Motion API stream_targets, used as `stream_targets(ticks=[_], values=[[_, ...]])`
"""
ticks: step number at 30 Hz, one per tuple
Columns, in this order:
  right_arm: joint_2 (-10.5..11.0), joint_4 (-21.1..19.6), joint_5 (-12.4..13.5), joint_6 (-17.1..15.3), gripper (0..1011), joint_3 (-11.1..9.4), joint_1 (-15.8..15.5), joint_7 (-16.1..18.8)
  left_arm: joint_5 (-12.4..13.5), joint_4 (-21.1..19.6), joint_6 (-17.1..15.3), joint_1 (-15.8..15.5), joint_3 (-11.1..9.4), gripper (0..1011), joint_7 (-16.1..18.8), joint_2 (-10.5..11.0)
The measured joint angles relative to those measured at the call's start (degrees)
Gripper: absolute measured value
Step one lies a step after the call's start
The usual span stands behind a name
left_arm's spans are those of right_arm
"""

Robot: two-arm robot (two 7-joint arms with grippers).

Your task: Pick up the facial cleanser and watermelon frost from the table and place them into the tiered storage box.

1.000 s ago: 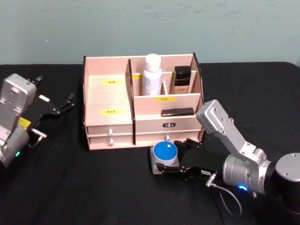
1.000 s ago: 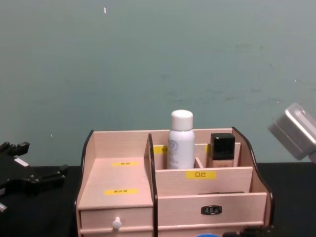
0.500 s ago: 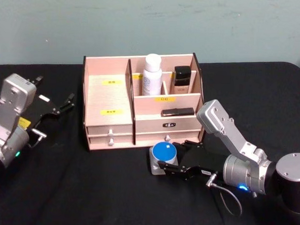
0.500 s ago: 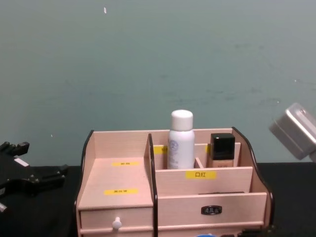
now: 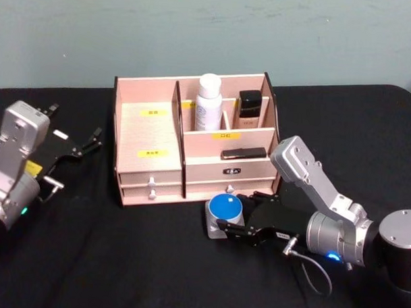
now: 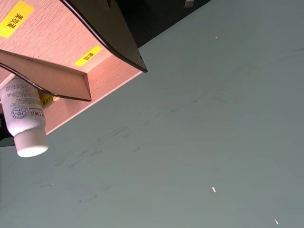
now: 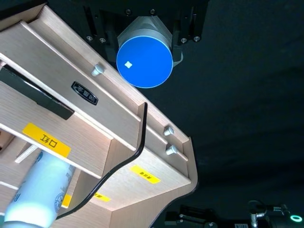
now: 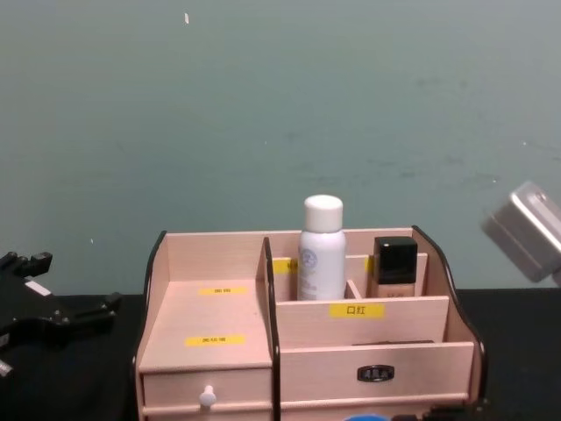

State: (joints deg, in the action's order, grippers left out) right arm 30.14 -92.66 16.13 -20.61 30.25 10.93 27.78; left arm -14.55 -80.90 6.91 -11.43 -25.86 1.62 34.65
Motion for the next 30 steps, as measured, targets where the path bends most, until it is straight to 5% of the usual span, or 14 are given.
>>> stream_targets(ticks=[22, 30], values=[[1.93, -5.47, 1.16, 0.91, 691, -0.63, -0.54, 1.21, 0.0, 0.0, 0.0, 0.0, 0.0, 1009, 0.0, 0.0], [1.65, -7.81, 1.59, 0.49, 691, 0.63, 1.37, 2.15, 0.0, 0.0, 0.0, 0.0, 0.0, 1010, 0.0, 0.0]])
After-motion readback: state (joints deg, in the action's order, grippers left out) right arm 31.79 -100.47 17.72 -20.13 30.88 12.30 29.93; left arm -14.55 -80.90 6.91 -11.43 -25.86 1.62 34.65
